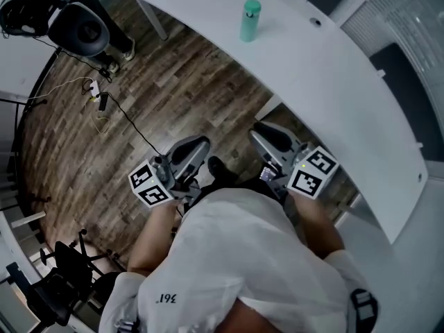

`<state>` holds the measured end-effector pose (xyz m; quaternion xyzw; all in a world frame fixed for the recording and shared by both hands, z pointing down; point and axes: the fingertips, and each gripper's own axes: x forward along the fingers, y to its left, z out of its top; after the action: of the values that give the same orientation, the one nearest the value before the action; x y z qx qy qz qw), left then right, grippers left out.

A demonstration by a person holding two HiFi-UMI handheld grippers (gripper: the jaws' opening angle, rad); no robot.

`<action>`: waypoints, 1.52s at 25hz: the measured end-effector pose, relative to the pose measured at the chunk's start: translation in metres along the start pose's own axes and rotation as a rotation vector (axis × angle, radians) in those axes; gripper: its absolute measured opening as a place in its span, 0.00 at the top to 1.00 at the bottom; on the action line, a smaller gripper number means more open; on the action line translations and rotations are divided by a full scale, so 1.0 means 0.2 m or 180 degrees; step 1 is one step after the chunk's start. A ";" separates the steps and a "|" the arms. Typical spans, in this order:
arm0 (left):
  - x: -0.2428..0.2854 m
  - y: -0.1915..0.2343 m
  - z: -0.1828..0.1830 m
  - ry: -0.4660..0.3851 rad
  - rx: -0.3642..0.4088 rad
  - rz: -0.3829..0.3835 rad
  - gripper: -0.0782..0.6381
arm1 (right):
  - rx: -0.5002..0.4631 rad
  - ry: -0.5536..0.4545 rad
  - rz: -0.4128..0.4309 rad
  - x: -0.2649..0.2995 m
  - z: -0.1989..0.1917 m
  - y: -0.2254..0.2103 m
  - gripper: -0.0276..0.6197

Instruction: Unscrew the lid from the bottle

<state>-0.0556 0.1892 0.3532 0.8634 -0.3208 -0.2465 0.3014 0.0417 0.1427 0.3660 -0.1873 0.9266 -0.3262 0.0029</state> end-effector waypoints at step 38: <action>0.63 0.65 0.38 0.0032 -0.0082 -0.0016 0.78 | 0.0127 0.0026 -0.0229 0.35 0.48 -0.74 0.81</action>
<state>-0.0701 -0.0056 0.3595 0.8615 -0.3139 -0.2471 0.3135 0.0392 -0.0456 0.3873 -0.2191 0.9125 -0.3453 -0.0089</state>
